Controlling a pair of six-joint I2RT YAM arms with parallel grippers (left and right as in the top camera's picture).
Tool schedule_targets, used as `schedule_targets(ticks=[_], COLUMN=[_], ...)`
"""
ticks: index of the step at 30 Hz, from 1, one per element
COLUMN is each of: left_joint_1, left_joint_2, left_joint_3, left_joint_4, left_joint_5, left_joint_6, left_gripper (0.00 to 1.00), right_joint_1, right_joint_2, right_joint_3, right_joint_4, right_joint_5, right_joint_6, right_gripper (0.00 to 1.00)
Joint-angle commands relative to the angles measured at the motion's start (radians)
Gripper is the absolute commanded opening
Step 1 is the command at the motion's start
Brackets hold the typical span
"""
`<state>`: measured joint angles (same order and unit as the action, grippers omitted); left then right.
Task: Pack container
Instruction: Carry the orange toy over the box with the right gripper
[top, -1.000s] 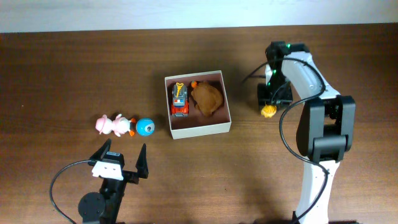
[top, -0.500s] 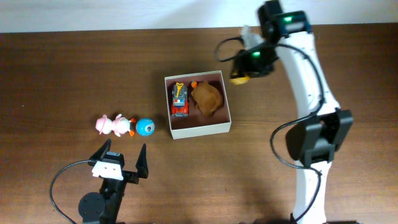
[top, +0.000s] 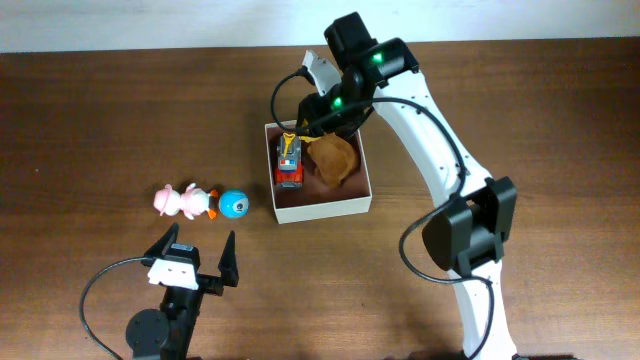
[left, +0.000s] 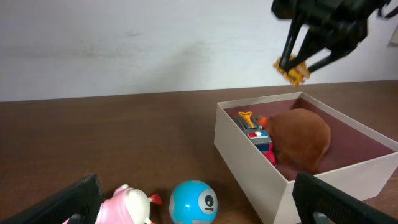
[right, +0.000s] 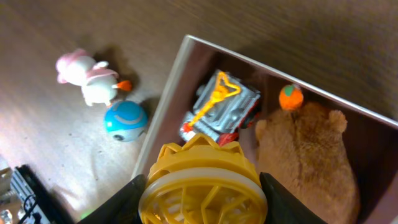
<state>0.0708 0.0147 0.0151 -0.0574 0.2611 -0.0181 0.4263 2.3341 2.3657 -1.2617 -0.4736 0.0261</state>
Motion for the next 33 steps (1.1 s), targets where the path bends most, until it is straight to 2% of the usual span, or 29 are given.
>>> schedule_targets(ticks=[1,4,11,15,20,26,29,30,33], left_joint_1=[-0.005,-0.005,-0.005,-0.005,-0.005,-0.005,-0.005,-0.005,-0.005], left_joint_2=[-0.009,-0.009,-0.009,-0.009,-0.009,-0.009,-0.009,-0.009,-0.009], left_joint_3=[-0.006,-0.006,-0.006,-0.006,-0.006,-0.006,-0.006,-0.006,-0.006], left_joint_4=[-0.003,-0.003,-0.003,-0.003,-0.003,-0.003,-0.003,-0.003,-0.003], left_joint_5=[-0.004,-0.003,-0.004,-0.004,-0.004,-0.004,-0.004,-0.004,-0.004], left_joint_6=[0.012,0.012,0.012,0.012,0.012,0.012,0.012,0.012,0.012], left_gripper=[1.00,1.00,1.00,0.99,0.99,1.00,1.00,1.00,1.00], right_joint_1=[-0.005,0.002,0.011,0.011,0.011,0.012,0.020,0.027,0.053], right_joint_2=[0.051,0.077,0.091,0.091,0.090,0.058,0.047,0.047,0.048], right_joint_3=[0.007,0.007,0.007,0.007,0.008,0.008,0.008,0.008,0.007], right_joint_4=[0.004,0.009,0.014,0.010,-0.023,-0.119,-0.167,-0.180,-0.190], right_joint_5=[-0.016,-0.017,-0.016,-0.017,-0.016,0.016,0.035,0.046,0.097], right_joint_6=[0.016,0.016,0.015,0.015,0.011,-0.003,-0.003,-0.003,-0.003], right_gripper=[0.51,0.51,0.73,0.73,0.68,0.59,0.41,0.31,0.19])
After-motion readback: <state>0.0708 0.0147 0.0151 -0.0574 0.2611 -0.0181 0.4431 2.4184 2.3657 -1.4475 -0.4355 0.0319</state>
